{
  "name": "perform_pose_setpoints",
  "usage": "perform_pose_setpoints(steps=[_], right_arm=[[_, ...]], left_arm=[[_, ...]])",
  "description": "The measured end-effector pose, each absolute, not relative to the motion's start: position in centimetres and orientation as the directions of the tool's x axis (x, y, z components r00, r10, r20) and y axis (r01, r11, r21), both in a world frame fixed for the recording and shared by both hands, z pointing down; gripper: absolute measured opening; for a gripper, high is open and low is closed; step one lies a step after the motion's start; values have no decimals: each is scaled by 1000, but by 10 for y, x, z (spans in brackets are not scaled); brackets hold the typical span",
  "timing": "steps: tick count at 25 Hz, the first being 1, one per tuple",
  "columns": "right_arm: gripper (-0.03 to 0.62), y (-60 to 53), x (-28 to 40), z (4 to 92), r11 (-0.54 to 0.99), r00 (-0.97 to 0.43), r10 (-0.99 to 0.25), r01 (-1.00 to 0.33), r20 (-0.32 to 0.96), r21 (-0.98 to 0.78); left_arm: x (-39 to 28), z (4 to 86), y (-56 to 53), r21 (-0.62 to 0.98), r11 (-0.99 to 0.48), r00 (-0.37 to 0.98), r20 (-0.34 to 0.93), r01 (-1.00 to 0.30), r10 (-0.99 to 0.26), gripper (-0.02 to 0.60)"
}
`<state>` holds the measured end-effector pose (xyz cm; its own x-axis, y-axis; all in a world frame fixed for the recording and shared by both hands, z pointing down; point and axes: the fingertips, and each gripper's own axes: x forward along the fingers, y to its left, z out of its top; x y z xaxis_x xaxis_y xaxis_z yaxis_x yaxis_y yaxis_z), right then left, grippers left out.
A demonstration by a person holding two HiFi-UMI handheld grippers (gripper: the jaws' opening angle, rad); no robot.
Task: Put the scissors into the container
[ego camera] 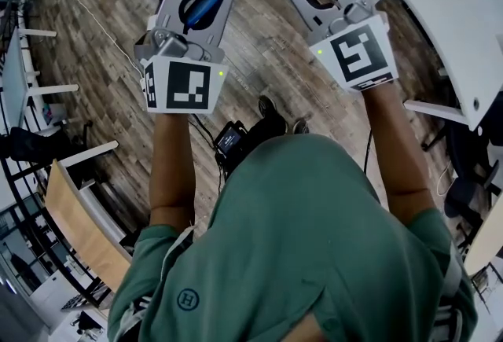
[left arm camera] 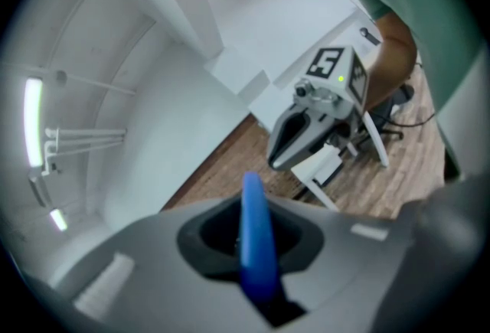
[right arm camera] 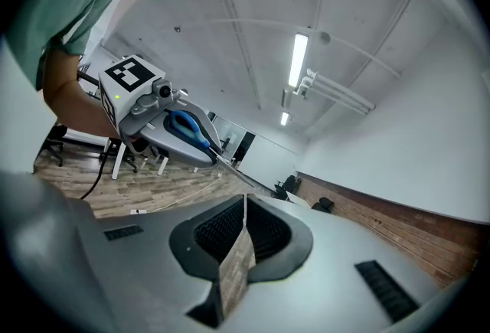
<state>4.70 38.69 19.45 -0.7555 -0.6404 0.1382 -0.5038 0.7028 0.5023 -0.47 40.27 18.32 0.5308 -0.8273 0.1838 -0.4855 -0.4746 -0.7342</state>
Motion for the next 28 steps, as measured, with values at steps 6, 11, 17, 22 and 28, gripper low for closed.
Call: perform_pose_setpoints(steps=[6, 11, 17, 22, 28], right_arm=[[8, 350, 12, 191, 682, -732, -666, -521, 143, 513], [8, 324, -9, 189, 669, -718, -682, -534, 141, 517], [8, 294, -19, 193, 674, -716, -682, -536, 149, 509], [8, 259, -17, 198, 689, -729, -667, -525, 155, 499], [8, 200, -14, 200, 718, -760, -633, -504, 148, 479]], left_arm=[[-37, 179, 365, -731, -488, 566, 169, -477, -807, 34], [-55, 178, 337, -730, -497, 590, 159, -469, -792, 34], [-64, 183, 307, -722, -507, 594, 167, -470, -787, 34], [-63, 186, 271, -721, -502, 575, 174, -478, -799, 34], [-58, 188, 213, -720, -494, 542, 194, -487, -818, 34]])
